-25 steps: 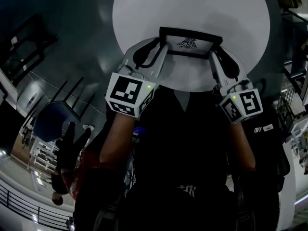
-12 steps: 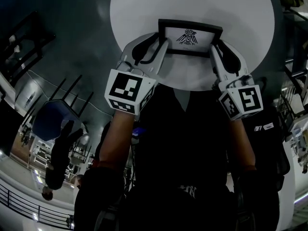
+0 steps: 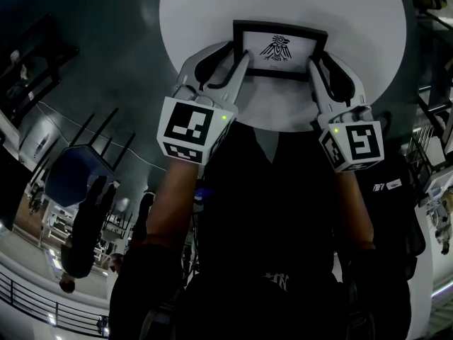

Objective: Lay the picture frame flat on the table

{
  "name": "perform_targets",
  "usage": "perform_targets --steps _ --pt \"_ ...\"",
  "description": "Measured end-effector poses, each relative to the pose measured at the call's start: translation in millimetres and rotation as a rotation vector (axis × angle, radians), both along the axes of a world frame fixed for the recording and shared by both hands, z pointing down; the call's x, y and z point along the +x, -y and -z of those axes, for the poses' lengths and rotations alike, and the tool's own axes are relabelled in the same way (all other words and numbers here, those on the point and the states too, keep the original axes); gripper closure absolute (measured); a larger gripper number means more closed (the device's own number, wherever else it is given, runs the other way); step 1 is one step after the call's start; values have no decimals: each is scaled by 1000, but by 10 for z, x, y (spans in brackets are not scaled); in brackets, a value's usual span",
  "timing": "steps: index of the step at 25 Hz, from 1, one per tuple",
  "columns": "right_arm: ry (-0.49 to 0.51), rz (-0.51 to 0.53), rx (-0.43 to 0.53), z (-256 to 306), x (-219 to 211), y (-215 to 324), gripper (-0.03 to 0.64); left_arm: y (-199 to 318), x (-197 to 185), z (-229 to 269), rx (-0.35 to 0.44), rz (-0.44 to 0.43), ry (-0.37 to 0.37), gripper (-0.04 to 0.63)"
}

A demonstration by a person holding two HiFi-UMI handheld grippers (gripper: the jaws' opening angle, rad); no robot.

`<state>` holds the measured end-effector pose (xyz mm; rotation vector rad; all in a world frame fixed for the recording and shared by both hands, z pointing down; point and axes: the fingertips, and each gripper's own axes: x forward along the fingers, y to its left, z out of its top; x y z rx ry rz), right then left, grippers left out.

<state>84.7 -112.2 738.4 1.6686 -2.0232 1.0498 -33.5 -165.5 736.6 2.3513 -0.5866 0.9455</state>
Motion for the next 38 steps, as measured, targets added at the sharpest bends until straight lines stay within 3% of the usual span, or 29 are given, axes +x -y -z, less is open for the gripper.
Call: perform_targets --steps 38 --pt "-220 73 -50 -111 -27 -29 502 -90 19 -135 78 -102 191 479"
